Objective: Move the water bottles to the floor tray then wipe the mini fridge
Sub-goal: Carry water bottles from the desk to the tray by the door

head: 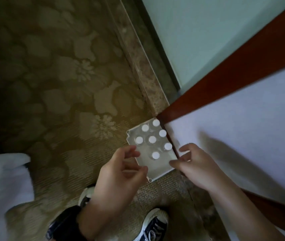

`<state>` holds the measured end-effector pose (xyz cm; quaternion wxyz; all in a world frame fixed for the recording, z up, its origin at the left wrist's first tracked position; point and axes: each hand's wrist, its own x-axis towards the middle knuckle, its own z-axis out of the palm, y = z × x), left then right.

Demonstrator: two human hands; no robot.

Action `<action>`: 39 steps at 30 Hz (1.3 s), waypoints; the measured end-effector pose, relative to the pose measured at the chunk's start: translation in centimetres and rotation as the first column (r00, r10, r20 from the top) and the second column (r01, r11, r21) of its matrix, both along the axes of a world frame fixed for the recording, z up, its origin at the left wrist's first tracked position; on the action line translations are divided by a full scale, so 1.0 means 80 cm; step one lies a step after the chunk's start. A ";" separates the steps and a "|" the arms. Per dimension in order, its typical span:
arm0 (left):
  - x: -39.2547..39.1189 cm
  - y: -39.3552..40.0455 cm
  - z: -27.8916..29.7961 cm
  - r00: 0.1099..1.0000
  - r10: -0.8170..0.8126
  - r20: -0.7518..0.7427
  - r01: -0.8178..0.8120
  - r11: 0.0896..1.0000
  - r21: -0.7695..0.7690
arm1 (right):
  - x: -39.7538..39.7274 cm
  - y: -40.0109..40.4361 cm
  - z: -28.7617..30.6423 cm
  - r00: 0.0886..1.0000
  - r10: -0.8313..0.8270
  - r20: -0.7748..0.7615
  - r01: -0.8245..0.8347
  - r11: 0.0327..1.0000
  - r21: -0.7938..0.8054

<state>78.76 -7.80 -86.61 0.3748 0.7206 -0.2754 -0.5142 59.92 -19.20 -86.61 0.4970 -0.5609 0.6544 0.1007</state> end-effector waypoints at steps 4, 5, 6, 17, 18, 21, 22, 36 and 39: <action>0.058 0.017 0.228 0.990 -0.030 0.139 0.055 0.982 -0.183 | 0.062 -0.010 0.205 0.966 0.000 0.258 0.044 0.985 -0.166; 0.069 0.022 0.286 0.981 -0.013 0.191 0.056 0.974 -0.217 | 0.077 -0.010 0.256 0.946 0.036 0.321 0.031 0.979 -0.201; 0.079 0.027 0.342 0.971 0.018 0.240 0.043 0.968 -0.248 | 0.092 -0.009 0.304 0.922 0.079 0.379 0.014 0.971 -0.237; 0.144 0.178 0.819 0.658 0.521 0.543 -0.086 0.769 -0.634 | 0.223 0.091 0.781 0.537 0.626 0.565 -0.101 0.713 -0.694; 0.146 0.197 0.851 0.622 0.565 0.541 -0.094 0.740 -0.666 | 0.231 0.107 0.815 0.492 0.666 0.562 -0.104 0.685 -0.721; 0.153 0.257 0.930 0.510 0.697 0.504 -0.134 0.643 -0.754 | 0.262 0.157 0.902 0.360 0.774 0.521 -0.103 0.588 -0.802; 0.156 0.278 0.950 0.468 0.733 0.494 -0.147 0.616 -0.774 | 0.273 0.174 0.923 0.315 0.800 0.511 -0.100 0.563 -0.820; 0.199 0.698 1.060 -0.200 0.891 0.408 -0.404 0.305 -0.862 | 0.512 0.572 1.033 -0.375 0.819 0.435 -0.270 0.352 -0.896; 0.200 0.810 1.069 -0.357 0.829 0.431 -0.452 0.251 -0.856 | 0.550 0.706 1.045 -0.517 0.730 0.447 -0.318 0.321 -0.892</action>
